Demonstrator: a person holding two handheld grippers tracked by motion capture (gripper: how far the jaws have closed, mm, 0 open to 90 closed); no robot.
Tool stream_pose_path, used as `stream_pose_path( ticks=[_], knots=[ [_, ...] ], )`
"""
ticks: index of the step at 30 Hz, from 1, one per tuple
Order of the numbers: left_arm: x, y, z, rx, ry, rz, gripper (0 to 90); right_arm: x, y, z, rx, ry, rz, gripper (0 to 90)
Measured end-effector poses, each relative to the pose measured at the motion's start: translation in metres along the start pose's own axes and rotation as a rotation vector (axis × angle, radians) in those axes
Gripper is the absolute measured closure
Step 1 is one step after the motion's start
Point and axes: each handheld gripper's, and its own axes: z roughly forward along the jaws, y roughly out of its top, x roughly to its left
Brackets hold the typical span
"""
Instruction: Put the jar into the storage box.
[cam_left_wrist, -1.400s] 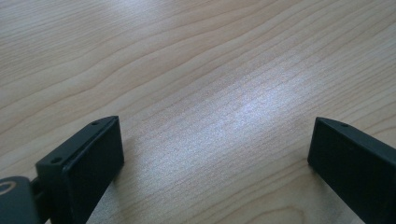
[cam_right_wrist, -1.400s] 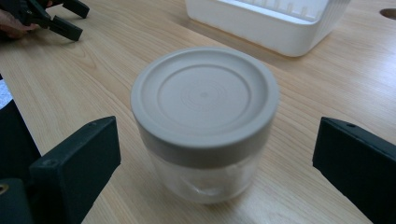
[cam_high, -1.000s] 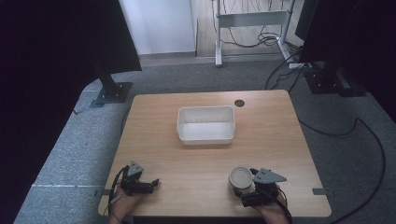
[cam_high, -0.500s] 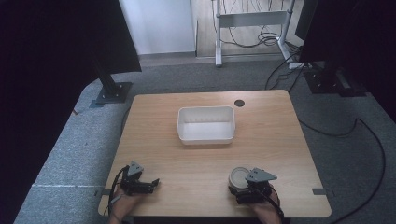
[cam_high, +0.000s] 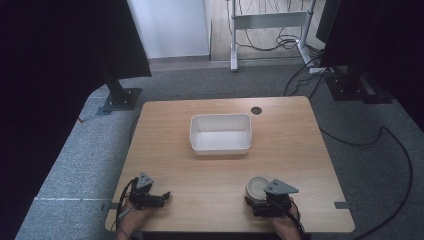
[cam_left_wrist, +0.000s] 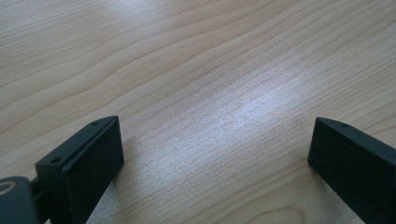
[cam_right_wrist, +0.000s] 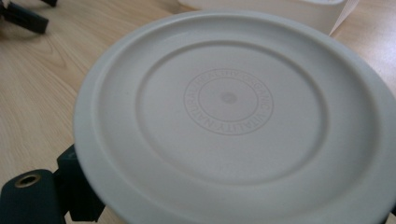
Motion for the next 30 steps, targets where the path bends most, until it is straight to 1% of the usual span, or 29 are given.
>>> stream_pose_path(
  ticks=[6,12,13,14,16,17,19,21,22,23,26,28,30],
  knots=[
    [0.000,0.000,0.000,0.000,0.000,0.000,3.0,-0.001,0.010,0.004,0.018,-0.019,-0.030,9.4],
    [0.000,0.000,0.000,0.001,0.000,0.001,3.0,-0.005,0.020,0.009,0.025,-0.035,-0.034,9.4],
    [0.000,0.000,0.000,0.000,0.000,0.000,2.9,-0.006,0.025,0.011,0.028,-0.040,-0.038,9.4],
    [0.000,0.000,0.000,0.000,0.000,0.000,2.9,-0.006,0.025,0.011,0.028,-0.040,-0.038,9.4],
    [0.000,0.000,0.000,0.000,0.000,0.001,3.0,-0.008,0.033,0.012,0.027,-0.051,-0.034,9.4],
    [0.000,0.000,0.000,0.000,0.000,0.001,2.9,-0.008,0.033,0.012,0.027,-0.051,-0.034,9.4],
    [0.000,0.000,0.000,0.001,0.000,0.001,3.0,-0.011,0.041,0.014,0.014,-0.056,-0.033,9.4],
    [0.000,0.000,0.000,0.000,0.000,0.000,2.9,-0.012,0.043,0.014,0.012,-0.060,-0.033,9.4],
    [0.000,0.000,0.000,0.001,0.000,0.001,2.9,-0.013,0.048,0.016,0.007,-0.066,-0.029,9.4],
    [0.000,0.000,0.000,0.001,0.000,0.001,2.9,-0.013,0.048,0.016,0.007,-0.066,-0.029,9.4],
    [0.000,0.000,0.000,0.001,0.000,0.001,2.9,-0.018,0.055,0.020,-0.004,-0.065,-0.015,9.4],
    [0.000,0.000,0.000,0.001,0.000,0.001,2.9,-0.019,0.057,0.021,-0.003,-0.066,-0.013,9.4],
    [0.000,0.000,0.000,0.000,0.000,0.001,2.9,-0.021,0.063,0.025,-0.004,-0.071,-0.011,9.4]
  ],
)
